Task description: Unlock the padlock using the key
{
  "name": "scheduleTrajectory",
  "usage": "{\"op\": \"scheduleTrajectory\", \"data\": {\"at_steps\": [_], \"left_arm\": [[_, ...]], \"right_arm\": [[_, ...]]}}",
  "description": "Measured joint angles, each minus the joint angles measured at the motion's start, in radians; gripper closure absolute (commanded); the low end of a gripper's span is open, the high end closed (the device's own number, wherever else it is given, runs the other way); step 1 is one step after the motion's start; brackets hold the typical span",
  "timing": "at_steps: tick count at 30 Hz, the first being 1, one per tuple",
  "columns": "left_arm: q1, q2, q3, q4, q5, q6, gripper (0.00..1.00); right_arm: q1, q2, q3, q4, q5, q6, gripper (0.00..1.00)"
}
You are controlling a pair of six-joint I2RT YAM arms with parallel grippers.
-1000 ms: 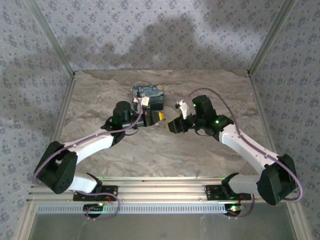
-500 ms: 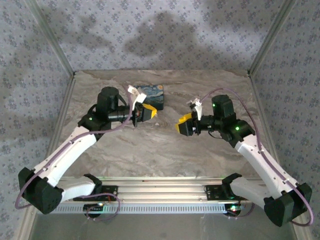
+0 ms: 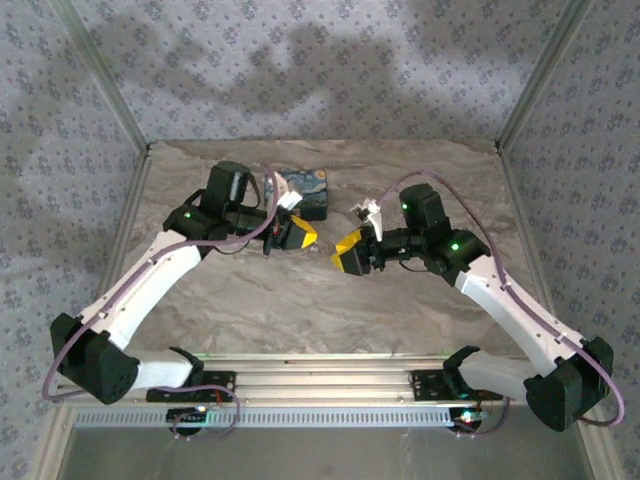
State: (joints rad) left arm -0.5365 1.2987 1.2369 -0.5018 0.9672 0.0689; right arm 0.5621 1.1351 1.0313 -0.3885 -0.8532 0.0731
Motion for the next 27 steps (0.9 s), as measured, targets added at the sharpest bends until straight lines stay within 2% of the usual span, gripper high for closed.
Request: {"op": "scheduleTrajectory", "data": {"at_steps": [8, 16, 20, 24, 27], "left_arm": [[0.000, 0.032, 0.019, -0.028, 0.061, 0.015, 1.00], [0.000, 0.049, 0.019, -0.048, 0.069, 0.017, 1.00], [0.000, 0.049, 0.019, -0.049, 0.069, 0.017, 1.00], [0.002, 0.052, 0.019, -0.049, 0.068, 0.018, 1.00], [0.007, 0.052, 0.019, -0.048, 0.067, 0.018, 1.00]], "right_arm": [[0.043, 0.059, 0.009, 0.043, 0.015, 0.001, 0.52], [0.055, 0.103, 0.032, 0.076, 0.027, 0.016, 0.59], [0.062, 0.121, 0.037, 0.088, 0.026, 0.022, 0.73], [0.067, 0.131, 0.039, 0.099, 0.017, 0.028, 0.98], [0.069, 0.131, 0.039, 0.108, 0.002, 0.040, 1.00]]}}
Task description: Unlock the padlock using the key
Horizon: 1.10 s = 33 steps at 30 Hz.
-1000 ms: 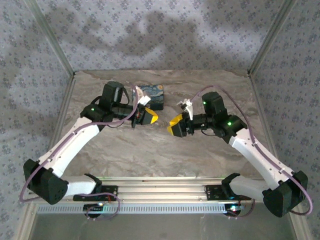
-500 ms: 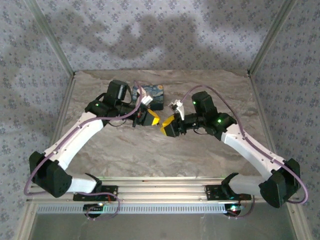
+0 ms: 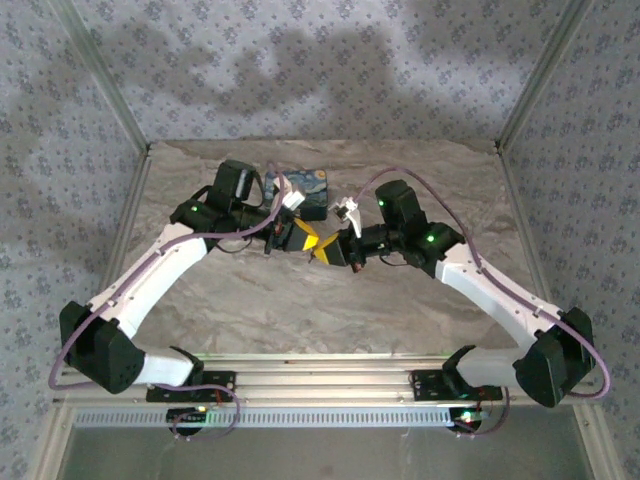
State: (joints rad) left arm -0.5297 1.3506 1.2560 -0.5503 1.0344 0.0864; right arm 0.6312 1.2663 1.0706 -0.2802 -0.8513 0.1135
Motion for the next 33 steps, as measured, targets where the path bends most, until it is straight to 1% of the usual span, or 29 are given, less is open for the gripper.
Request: {"op": "scheduleTrajectory", "data": {"at_steps": [2, 4, 8, 10, 11, 15, 19, 23, 27, 31, 33], "left_arm": [[0.000, 0.000, 0.002, 0.000, 0.000, -0.001, 1.00], [0.000, 0.000, 0.003, 0.006, -0.002, -0.007, 0.87], [0.000, 0.000, 0.002, 0.042, -0.003, -0.063, 0.57], [0.002, 0.000, -0.003, 0.082, -0.007, -0.109, 0.52], [0.005, -0.002, -0.011, 0.108, -0.011, -0.139, 0.50], [0.051, -0.045, -0.125, 0.289, -0.036, -0.307, 0.51], [0.099, -0.101, -0.278, 0.497, -0.067, -0.485, 0.58], [0.090, -0.116, -0.369, 0.646, -0.082, -0.598, 0.64], [0.063, -0.118, -0.402, 0.729, -0.087, -0.649, 0.64], [0.026, -0.121, -0.402, 0.775, -0.088, -0.657, 0.64], [0.017, -0.121, -0.402, 0.787, -0.089, -0.657, 0.66]], "right_arm": [[0.000, 0.000, -0.001, 0.006, -0.006, 0.008, 1.00], [0.000, 0.000, -0.009, 0.030, -0.014, 0.026, 1.00], [-0.005, 0.000, -0.050, 0.130, -0.021, 0.086, 1.00], [-0.008, 0.000, -0.074, 0.183, -0.021, 0.119, 1.00], [-0.011, 0.000, -0.087, 0.208, -0.021, 0.136, 1.00], [-0.026, 0.000, -0.126, 0.284, -0.017, 0.190, 1.00], [-0.041, -0.004, -0.151, 0.339, -0.003, 0.226, 1.00], [-0.050, -0.009, -0.161, 0.369, 0.001, 0.248, 1.00], [-0.051, -0.010, -0.162, 0.391, 0.002, 0.261, 1.00], [-0.051, -0.010, -0.163, 0.405, 0.001, 0.268, 1.00], [-0.051, -0.010, -0.163, 0.406, 0.000, 0.272, 1.00]]}}
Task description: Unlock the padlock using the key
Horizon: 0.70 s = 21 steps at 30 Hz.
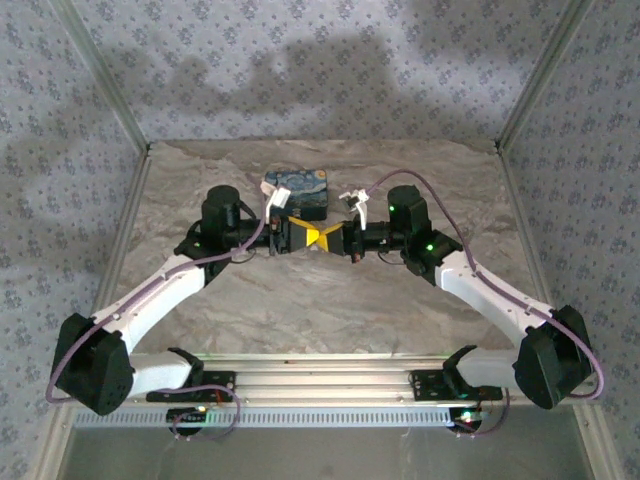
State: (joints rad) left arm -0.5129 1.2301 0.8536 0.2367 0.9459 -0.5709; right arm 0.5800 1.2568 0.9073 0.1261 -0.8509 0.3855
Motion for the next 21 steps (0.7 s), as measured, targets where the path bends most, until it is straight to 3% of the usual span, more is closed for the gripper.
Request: {"op": "scheduleTrajectory", "data": {"at_steps": [4, 10, 14, 17, 21], "left_arm": [[0.000, 0.000, 0.000, 0.007, -0.004, -0.005, 0.76], [0.003, 0.000, 0.000, 0.008, -0.020, -0.002, 0.98], [0.009, 0.000, 0.000, 0.006, -0.019, 0.005, 1.00], [0.009, 0.000, 0.000, -0.005, -0.020, 0.022, 1.00], [0.007, -0.008, 0.010, -0.087, -0.015, 0.087, 1.00]], "right_arm": [[0.000, 0.000, 0.000, 0.006, -0.003, 0.004, 1.00], [-0.004, 0.000, 0.000, 0.012, -0.011, 0.011, 1.00], [-0.007, -0.001, 0.000, 0.011, -0.010, 0.011, 1.00], [-0.008, -0.004, 0.000, -0.007, -0.002, 0.008, 0.82], [-0.010, -0.015, 0.013, -0.068, 0.031, -0.020, 0.70]]}}
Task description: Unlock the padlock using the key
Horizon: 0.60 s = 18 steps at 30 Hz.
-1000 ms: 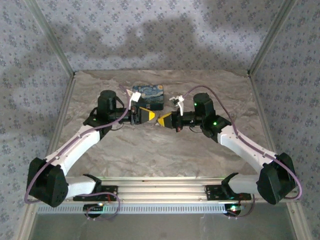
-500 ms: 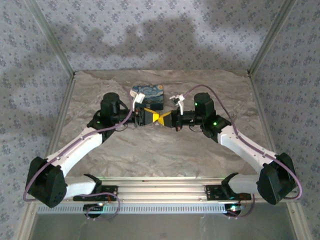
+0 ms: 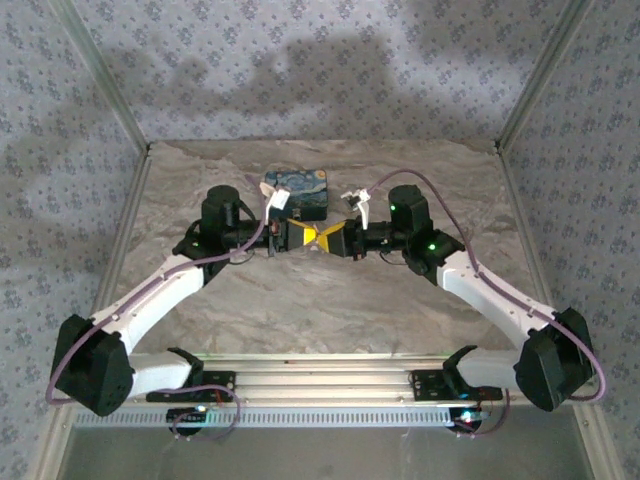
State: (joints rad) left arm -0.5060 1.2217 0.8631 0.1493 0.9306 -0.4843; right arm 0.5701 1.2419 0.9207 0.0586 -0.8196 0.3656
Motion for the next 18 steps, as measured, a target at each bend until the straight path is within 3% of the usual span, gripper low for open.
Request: {"op": "scheduleTrajectory", "data": {"at_steps": [10, 18], "left_arm": [[0.000, 0.016, 0.196, -0.309, 0.053, 0.248, 1.00], [-0.028, 0.107, 0.322, -0.550, 0.076, 0.452, 1.00]], "right_arm": [[-0.103, -0.100, 0.039, -0.145, 0.018, -0.027, 0.54], [-0.104, -0.063, 0.106, -0.210, -0.045, -0.024, 0.52]]}}
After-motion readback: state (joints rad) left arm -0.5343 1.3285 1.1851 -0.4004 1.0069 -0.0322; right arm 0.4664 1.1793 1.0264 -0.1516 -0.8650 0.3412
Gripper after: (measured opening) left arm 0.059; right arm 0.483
